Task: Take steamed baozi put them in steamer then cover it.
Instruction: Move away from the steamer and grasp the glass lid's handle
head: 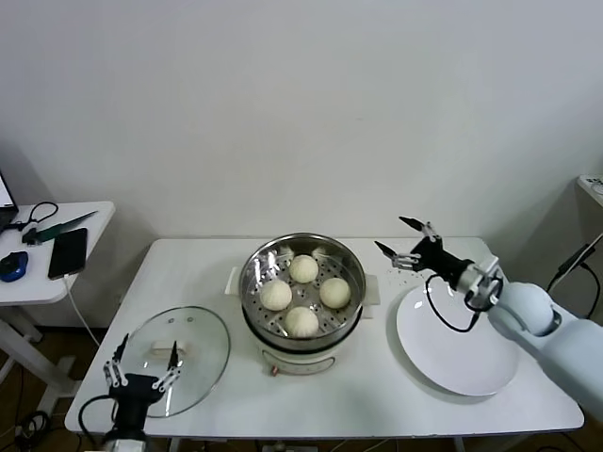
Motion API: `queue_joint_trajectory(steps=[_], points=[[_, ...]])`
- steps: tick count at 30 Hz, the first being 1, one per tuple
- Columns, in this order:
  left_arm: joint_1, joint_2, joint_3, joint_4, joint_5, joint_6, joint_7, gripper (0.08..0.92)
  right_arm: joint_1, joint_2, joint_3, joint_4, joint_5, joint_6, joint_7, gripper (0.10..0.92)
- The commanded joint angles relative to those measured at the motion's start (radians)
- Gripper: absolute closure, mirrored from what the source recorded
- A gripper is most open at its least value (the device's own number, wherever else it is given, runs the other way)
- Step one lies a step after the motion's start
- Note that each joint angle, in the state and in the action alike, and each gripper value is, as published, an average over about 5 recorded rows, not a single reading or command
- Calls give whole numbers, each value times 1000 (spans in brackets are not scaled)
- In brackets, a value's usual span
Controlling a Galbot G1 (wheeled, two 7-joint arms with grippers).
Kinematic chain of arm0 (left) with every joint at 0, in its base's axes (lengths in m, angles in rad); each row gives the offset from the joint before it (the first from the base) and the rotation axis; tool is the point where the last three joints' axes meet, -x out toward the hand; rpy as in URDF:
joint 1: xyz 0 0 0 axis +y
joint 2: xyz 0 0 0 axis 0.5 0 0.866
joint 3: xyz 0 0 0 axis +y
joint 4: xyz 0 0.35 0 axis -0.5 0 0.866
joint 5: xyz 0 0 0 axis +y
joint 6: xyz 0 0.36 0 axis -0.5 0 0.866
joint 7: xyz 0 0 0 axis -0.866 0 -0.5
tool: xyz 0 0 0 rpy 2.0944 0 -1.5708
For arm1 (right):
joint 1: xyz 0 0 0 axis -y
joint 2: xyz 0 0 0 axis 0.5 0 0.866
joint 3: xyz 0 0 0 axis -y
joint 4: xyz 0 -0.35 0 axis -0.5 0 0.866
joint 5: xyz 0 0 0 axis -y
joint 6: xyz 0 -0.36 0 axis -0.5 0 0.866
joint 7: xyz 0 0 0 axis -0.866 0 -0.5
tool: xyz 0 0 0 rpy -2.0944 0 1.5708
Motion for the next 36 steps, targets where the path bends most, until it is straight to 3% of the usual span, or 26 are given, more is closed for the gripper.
queue_joint_trajectory(steps=[1, 8, 20, 36], points=[[-36, 40, -37, -53, 792, 49, 22, 177, -427, 134, 442, 20, -83, -23, 22, 203], [-69, 75, -5, 30, 1041, 73, 31, 177, -507, 198, 518, 14, -115, -46, 4, 203], [-74, 40, 55, 173, 1017, 105, -20, 177, -552, 249, 572, -24, -165, -50, -9, 203], [-204, 45, 60, 383, 1048, 114, -137, 177, -518, 269, 521, -48, -202, -48, -4, 203]])
